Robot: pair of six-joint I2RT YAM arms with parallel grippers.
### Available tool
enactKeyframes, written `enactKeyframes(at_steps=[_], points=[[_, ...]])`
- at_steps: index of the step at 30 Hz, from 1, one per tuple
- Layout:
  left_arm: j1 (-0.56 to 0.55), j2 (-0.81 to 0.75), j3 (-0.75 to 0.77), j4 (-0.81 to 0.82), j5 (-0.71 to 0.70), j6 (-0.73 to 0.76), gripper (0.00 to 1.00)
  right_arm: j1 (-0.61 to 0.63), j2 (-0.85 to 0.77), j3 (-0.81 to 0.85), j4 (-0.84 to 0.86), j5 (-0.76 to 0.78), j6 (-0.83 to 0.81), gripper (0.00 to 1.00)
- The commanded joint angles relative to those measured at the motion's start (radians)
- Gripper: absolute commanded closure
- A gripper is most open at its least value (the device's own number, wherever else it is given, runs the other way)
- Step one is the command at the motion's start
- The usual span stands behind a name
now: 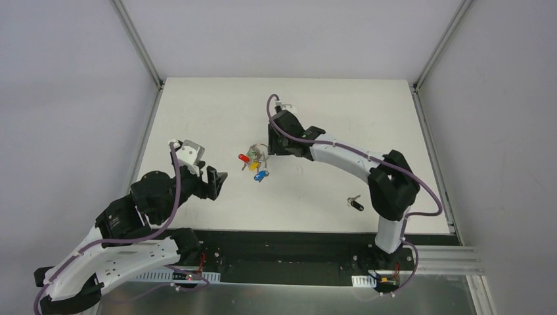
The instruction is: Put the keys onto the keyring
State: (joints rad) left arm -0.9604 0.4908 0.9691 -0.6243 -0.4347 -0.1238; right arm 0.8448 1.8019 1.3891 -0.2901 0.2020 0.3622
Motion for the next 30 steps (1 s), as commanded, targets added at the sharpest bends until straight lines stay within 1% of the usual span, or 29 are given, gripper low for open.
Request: enactKeyframes(at_steps=[1,8,11,18,26,30], points=[[0.008,-0.032,-0.046,-0.005,0.083,-0.005,0.3,-0.021,0.127,0.167,-0.071,0.046,-0.095,0.56],[0.008,-0.062,-0.094,-0.004,0.083,0.014,0.3,-0.04,0.321,0.343,-0.14,0.064,-0.118,0.56],[0.007,-0.086,-0.125,0.004,0.08,0.005,0.3,-0.045,0.38,0.389,-0.158,0.063,-0.122,0.56],[0.007,-0.105,-0.151,0.014,0.074,0.009,0.29,-0.044,0.456,0.463,-0.207,0.044,-0.128,0.56],[0.007,-0.097,-0.153,0.014,0.073,0.022,0.29,-0.032,0.501,0.48,-0.227,0.046,-0.138,0.56],[0.008,-0.103,-0.155,0.013,0.068,0.023,0.29,-0.015,0.519,0.491,-0.239,0.072,-0.156,0.59]])
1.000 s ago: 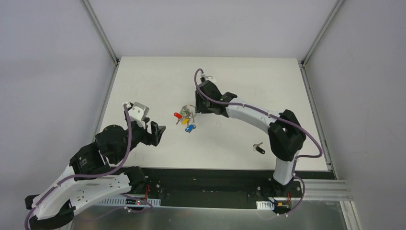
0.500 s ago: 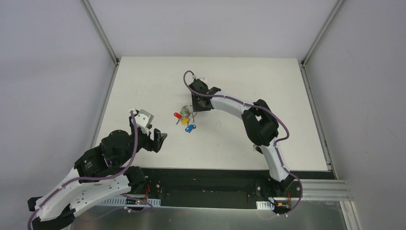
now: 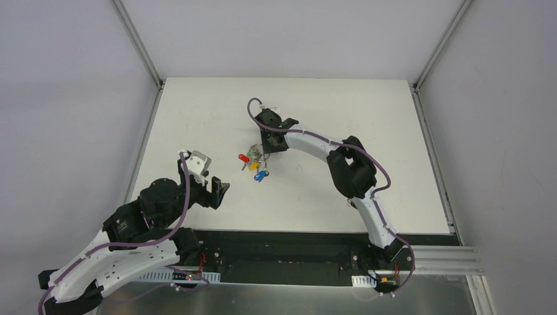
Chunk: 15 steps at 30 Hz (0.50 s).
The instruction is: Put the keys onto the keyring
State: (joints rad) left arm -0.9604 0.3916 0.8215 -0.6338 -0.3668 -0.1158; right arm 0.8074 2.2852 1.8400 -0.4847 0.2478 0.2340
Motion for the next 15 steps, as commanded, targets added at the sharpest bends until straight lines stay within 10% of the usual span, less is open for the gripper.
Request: enactKeyframes(at_steps=[1,15], points=[[0.008,-0.003,-0.009,0.023,-0.001,0.015,0.29,0.028,0.041,0.05,-0.048,0.036,-0.035,0.59],[0.008,-0.006,-0.011,0.023,-0.012,0.013,0.29,0.072,0.083,0.082,-0.104,0.113,-0.041,0.89]])
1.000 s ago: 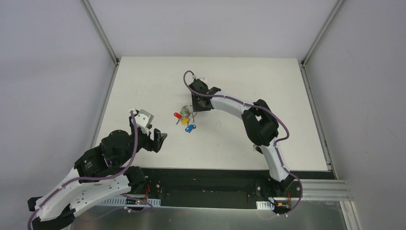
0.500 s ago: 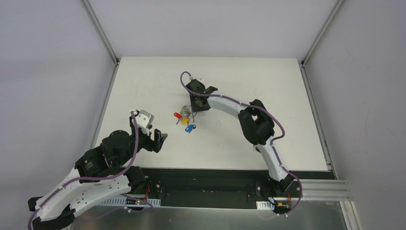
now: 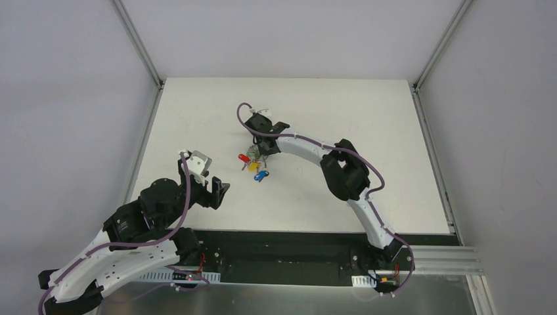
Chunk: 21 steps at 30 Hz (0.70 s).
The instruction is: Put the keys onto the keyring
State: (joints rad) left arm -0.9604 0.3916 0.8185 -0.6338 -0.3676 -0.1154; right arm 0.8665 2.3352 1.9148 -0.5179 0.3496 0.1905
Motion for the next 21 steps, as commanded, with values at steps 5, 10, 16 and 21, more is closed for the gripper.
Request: enactKeyframes(at_steps=[5,10,16,21], points=[[0.008,-0.007,-0.01,0.023,-0.013,0.014,0.29,0.014,-0.001,-0.054,-0.03,0.034,0.017,1.0],[0.008,-0.004,-0.01,0.023,-0.018,0.015,0.29,0.036,-0.102,-0.124,0.04,0.107,-0.016,1.0],[0.007,-0.028,-0.013,0.023,-0.043,0.014,0.29,0.086,-0.261,-0.171,0.072,0.19,-0.05,1.0],[0.008,-0.085,-0.022,0.027,-0.098,0.01,0.3,0.151,-0.409,-0.227,0.117,0.258,-0.102,1.0]])
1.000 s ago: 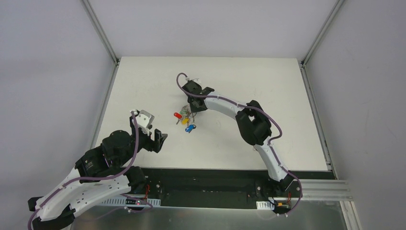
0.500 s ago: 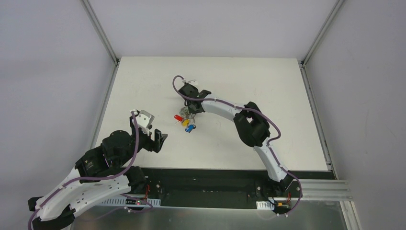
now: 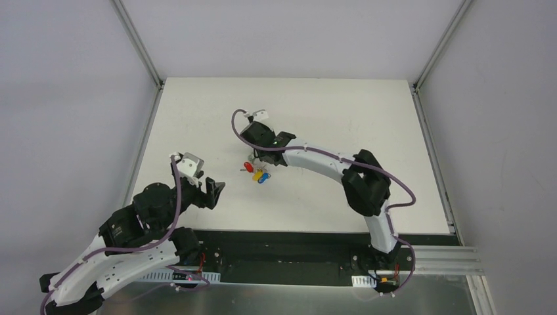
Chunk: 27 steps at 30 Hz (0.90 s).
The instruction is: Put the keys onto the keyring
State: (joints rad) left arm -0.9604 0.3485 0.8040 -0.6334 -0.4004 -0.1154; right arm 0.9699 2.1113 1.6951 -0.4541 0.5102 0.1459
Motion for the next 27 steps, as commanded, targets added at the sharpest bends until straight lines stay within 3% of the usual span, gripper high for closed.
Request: enactKeyframes(at_steps=[1,7,17,23,27], points=[[0.007,-0.055,-0.009,0.027,-0.078,0.007,0.3,0.064,-0.206,-0.01,0.056,0.108,-0.074,1.0],[0.008,-0.14,-0.024,0.041,-0.138,0.009,0.31,0.173,-0.311,-0.02,0.058,0.179,-0.14,1.0],[0.008,-0.209,-0.037,0.061,-0.161,0.015,0.32,0.324,-0.396,-0.064,0.058,0.177,-0.093,1.0],[0.008,-0.183,-0.033,0.063,-0.155,0.017,0.32,0.322,-0.442,-0.167,0.076,0.235,-0.065,1.0],[0.009,-0.177,-0.034,0.063,-0.158,0.019,0.32,0.28,-0.441,-0.211,0.065,0.181,0.011,1.0]])
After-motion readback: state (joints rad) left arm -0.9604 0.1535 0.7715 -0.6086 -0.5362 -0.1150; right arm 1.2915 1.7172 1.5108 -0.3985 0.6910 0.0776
